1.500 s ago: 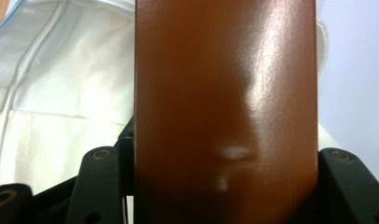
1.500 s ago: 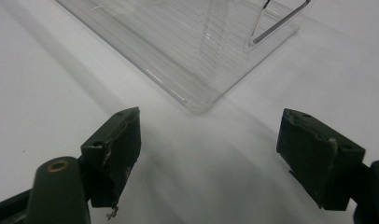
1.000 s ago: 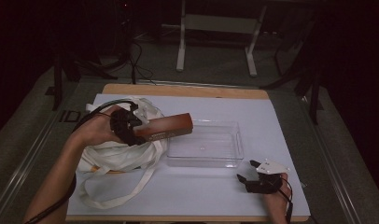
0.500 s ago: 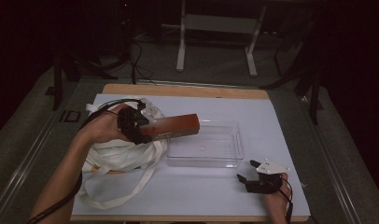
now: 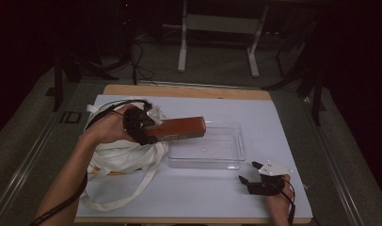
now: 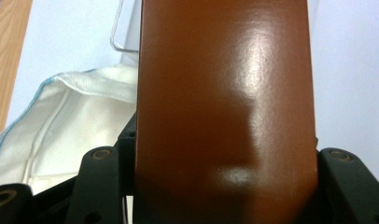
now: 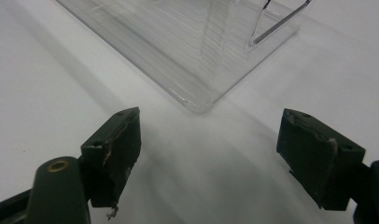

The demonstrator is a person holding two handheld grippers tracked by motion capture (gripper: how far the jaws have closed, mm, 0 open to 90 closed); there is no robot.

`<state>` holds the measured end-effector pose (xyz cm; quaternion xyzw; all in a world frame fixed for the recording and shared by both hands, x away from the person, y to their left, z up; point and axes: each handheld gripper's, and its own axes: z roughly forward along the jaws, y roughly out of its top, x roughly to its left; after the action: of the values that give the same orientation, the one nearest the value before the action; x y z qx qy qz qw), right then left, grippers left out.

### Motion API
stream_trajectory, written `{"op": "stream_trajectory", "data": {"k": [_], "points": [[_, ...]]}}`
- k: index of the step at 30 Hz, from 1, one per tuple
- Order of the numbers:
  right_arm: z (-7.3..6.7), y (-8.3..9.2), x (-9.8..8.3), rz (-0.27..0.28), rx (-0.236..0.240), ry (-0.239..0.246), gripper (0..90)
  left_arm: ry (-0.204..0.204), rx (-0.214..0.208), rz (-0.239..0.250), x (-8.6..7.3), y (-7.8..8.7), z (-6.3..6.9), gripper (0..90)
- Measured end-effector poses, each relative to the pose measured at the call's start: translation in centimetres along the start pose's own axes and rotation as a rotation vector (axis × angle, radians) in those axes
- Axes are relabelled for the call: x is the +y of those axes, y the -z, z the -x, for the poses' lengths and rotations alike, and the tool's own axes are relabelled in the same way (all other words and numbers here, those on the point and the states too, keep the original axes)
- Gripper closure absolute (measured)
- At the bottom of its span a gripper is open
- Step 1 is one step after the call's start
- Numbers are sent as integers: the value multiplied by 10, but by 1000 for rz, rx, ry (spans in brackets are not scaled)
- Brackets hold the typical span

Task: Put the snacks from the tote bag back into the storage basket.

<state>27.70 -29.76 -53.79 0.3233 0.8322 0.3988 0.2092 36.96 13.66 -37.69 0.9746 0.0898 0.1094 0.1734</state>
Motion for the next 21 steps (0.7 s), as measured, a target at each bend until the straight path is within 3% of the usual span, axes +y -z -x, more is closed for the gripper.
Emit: {"op": "stream_trajectory", "data": {"k": [21], "points": [[0,0,0,-1,2,1,217,-47,-14,3,20,-7,3,434]]}}
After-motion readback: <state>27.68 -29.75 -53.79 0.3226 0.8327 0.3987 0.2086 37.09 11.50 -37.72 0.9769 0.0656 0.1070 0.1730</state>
